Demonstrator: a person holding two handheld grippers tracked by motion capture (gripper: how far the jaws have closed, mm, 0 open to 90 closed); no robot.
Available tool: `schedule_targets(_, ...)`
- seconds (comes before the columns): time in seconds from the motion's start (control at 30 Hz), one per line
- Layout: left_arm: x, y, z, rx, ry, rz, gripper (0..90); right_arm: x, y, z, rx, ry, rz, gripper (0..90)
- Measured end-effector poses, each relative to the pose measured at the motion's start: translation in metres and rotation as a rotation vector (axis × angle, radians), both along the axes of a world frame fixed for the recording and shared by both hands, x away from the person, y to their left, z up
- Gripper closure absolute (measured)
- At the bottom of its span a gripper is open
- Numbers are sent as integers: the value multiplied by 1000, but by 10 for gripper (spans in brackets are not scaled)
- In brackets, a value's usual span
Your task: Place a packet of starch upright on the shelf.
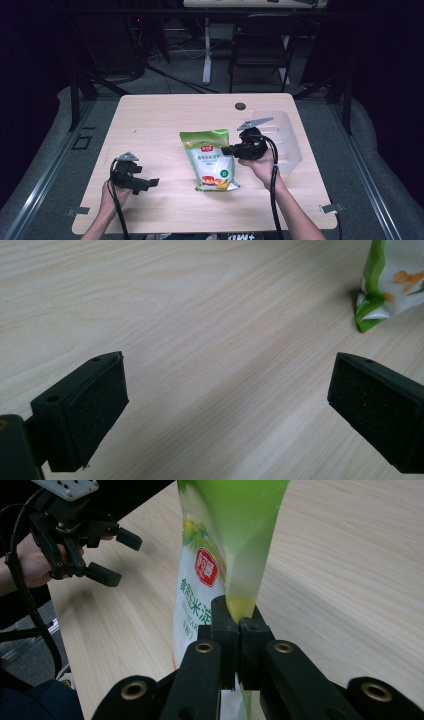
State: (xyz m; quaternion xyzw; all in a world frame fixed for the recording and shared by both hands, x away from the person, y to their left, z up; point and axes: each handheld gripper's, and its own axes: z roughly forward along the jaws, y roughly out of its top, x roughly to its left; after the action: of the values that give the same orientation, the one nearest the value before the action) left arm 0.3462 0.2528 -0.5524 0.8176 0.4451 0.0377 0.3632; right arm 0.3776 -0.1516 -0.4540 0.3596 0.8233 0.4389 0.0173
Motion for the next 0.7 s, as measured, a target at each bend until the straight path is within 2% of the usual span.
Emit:
schedule_targets(0.33, 0, 0, 0, 1, 4, -4, 25, 1, 0, 9, 3, -24, 8, 889)
schedule_targets(0.7, 1, 0, -1, 0, 5, 0, 25, 0, 3, 23, -25, -61, 19, 889)
